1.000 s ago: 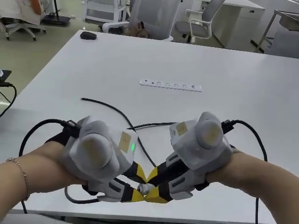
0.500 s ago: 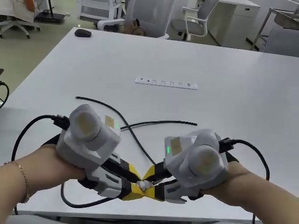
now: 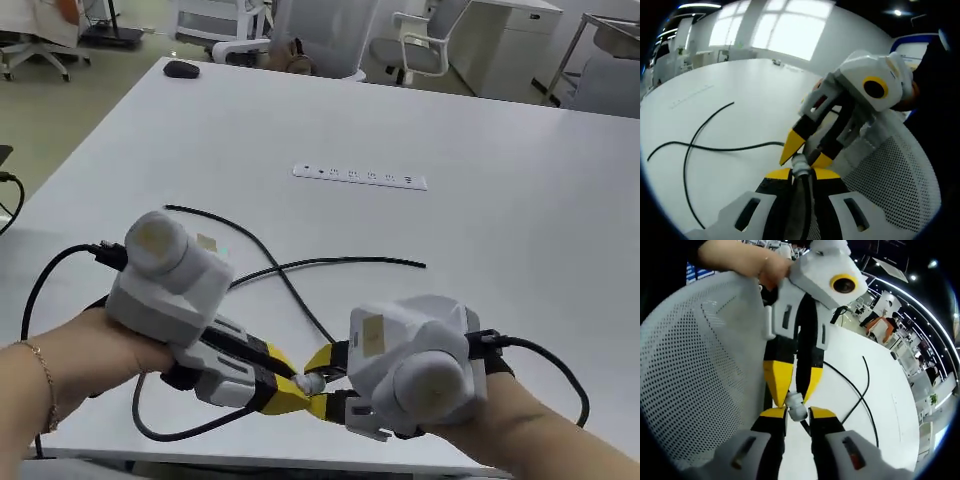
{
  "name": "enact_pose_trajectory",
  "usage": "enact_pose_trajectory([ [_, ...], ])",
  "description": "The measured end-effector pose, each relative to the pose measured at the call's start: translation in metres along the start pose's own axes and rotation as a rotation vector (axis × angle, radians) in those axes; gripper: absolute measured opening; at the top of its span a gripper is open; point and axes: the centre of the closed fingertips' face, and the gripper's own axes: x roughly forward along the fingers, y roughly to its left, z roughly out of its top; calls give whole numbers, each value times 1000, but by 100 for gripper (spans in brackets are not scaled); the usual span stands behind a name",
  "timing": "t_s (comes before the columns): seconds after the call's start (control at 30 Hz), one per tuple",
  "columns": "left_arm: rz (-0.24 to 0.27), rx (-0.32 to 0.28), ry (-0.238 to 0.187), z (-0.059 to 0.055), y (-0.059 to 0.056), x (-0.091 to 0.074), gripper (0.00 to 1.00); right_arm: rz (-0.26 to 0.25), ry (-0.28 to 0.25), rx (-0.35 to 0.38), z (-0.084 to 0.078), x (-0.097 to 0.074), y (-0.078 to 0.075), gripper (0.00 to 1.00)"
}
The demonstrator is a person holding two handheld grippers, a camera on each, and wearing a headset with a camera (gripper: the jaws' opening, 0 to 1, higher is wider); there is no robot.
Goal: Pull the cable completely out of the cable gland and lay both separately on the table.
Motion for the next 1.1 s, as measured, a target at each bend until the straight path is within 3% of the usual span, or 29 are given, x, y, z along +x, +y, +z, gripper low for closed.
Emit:
enact_pose_trajectory([
  [0.1,12,147,77,-10,-3,5,17,26,6,-2,-2,2,6,20],
  [0.17,13,216,113,-14,-6,9,17,48,16,1,-5,4,10,21],
  [0.27,18,276,127,-15,-8,11,17,66,27,0,-7,5,15,22],
  [0.37,25,306,133,-16,-9,12,17,80,31,-4,-8,5,18,16],
  [0.57,40,286,137,-16,-6,13,17,66,51,-34,-9,7,19,14],
  [0.67,50,210,112,-13,-1,10,17,29,56,-71,-9,7,14,14],
  [0.73,51,129,86,-12,2,8,17,7,53,-94,-7,6,10,14],
  [0.77,42,45,76,-13,3,6,17,3,49,-106,-6,6,10,14],
  [0.8,39,31,68,-13,3,5,17,-4,45,-116,-5,7,9,14],
  [0.83,40,49,64,-13,5,4,17,-7,48,-119,-4,7,9,14],
  [0.93,35,31,67,-15,4,4,17,-5,55,-89,-4,10,9,15],
  [1.1,33,52,61,-13,1,4,17,0,98,-70,-16,11,8,22],
])
